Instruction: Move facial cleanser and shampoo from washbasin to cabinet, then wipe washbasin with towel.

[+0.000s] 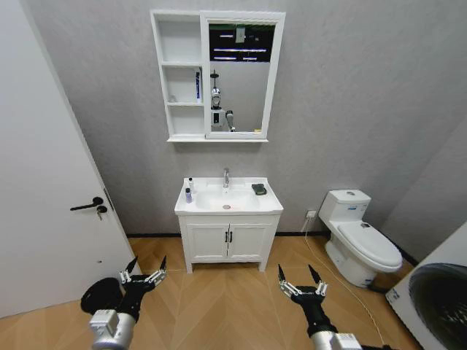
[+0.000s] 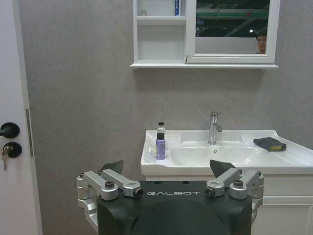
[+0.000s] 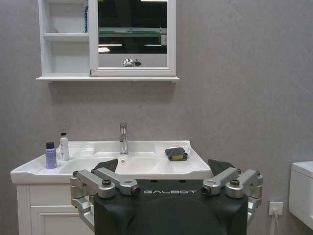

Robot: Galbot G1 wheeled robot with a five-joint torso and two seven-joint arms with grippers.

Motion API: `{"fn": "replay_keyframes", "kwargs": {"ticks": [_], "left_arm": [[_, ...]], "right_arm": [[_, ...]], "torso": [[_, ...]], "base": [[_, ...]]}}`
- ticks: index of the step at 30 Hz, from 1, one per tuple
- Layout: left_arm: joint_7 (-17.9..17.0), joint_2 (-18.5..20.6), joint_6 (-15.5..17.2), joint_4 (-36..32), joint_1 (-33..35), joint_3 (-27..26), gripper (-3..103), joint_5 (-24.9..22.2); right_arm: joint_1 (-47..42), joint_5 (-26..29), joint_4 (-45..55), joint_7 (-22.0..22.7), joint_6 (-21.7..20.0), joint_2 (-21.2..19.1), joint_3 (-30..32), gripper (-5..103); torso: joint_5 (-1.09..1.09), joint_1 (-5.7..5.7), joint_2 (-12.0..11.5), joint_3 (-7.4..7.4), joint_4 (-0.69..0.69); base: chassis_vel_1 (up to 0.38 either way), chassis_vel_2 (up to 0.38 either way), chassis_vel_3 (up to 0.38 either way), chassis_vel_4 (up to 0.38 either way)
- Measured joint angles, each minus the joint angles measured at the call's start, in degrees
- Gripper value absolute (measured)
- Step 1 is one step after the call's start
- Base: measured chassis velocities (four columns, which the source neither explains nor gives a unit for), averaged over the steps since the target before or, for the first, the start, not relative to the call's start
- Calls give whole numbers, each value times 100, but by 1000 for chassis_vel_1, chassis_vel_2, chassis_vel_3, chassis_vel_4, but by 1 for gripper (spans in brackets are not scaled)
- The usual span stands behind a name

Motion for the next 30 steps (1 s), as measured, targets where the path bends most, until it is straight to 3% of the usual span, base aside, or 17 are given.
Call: {"fn": "replay_keyframes", "kwargs": {"ticks": [30], "left_arm": [[19,-55,-31,187,-60,190,96,144]], "right_arm": [[45,-3,-141,-28,119,12,-47,100]], "torso": [[2,-2,1,-1,0]], "base": [[-228,229,227,-231]]}}
